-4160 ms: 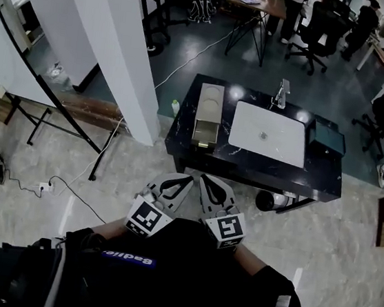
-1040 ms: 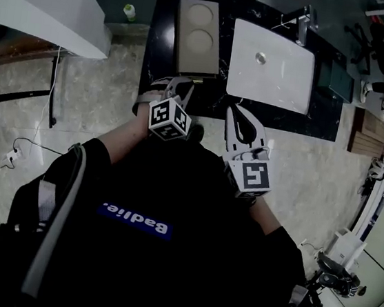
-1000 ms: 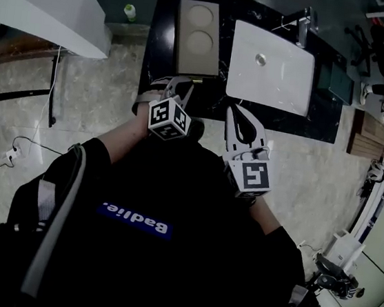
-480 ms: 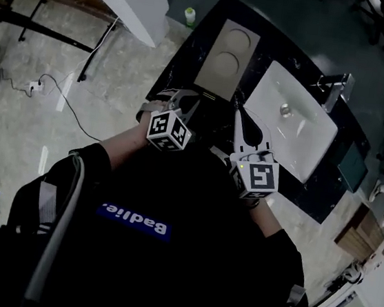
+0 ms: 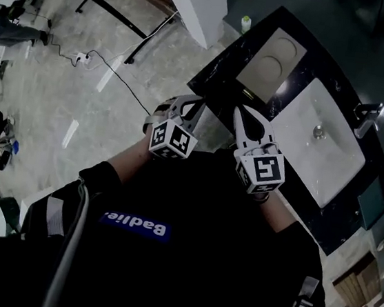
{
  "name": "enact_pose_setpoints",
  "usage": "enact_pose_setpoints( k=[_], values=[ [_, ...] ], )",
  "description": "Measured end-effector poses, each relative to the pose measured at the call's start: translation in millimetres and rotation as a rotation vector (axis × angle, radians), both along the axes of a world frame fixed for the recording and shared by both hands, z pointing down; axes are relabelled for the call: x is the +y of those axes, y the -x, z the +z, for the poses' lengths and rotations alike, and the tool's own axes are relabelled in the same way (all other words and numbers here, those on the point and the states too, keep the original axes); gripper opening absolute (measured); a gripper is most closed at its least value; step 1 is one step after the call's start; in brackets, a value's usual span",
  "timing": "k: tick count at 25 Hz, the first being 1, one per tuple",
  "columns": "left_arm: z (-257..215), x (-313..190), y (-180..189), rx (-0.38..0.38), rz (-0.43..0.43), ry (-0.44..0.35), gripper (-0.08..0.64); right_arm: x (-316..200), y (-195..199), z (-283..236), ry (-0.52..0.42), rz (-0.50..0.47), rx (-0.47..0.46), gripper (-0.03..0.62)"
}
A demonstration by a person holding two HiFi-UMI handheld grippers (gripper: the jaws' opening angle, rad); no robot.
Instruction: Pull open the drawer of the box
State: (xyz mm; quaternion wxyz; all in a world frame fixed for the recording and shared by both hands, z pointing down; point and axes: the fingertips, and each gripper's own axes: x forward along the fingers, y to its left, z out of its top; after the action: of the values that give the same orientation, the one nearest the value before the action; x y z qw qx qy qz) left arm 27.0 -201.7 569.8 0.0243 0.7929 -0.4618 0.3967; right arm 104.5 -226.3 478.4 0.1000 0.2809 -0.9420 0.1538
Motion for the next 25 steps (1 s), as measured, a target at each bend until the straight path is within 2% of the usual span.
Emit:
enact_pose_setpoints(
  k=[4, 7, 10, 13, 16, 19, 22, 25],
  values=[
    [-17, 26, 17, 0.048, 0.043, -0.079, 0.002, 31, 14, -7, -0.044, 0.053, 0.049, 0.000],
    [-21, 64, 47, 0.095, 0.081, -0.106, 0.001, 74, 40, -8, -0.058, 0.118, 0.078, 0.000],
    [-20, 107, 87, 0.181, 0.095, -0.082, 0.002, 134, 82, -16, -0.065, 0.184, 0.080, 0.000],
    [-41, 134, 104, 0.287, 0.128, -0.105, 0.002, 188, 105, -17, -0.079, 0.233, 0.135, 0.000],
    [-75, 163, 94, 0.384, 0.210, -0.151, 0.002, 227, 90, -25, -0.080, 0.348, 0.159, 0.000],
    [-113, 198, 74, 0.458, 0.307, -0.194, 0.002, 254, 65, -43, -0.128, 0.456, 0.167, 0.000],
    [-157, 230, 56, 0.512, 0.396, -0.270, 0.002, 275, 48, -61, -0.190, 0.504, 0.160, 0.000],
    [-186, 257, 48, 0.583, 0.407, -0.315, 0.002, 294, 37, -81, -0.253, 0.519, 0.129, 0.000]
  ],
)
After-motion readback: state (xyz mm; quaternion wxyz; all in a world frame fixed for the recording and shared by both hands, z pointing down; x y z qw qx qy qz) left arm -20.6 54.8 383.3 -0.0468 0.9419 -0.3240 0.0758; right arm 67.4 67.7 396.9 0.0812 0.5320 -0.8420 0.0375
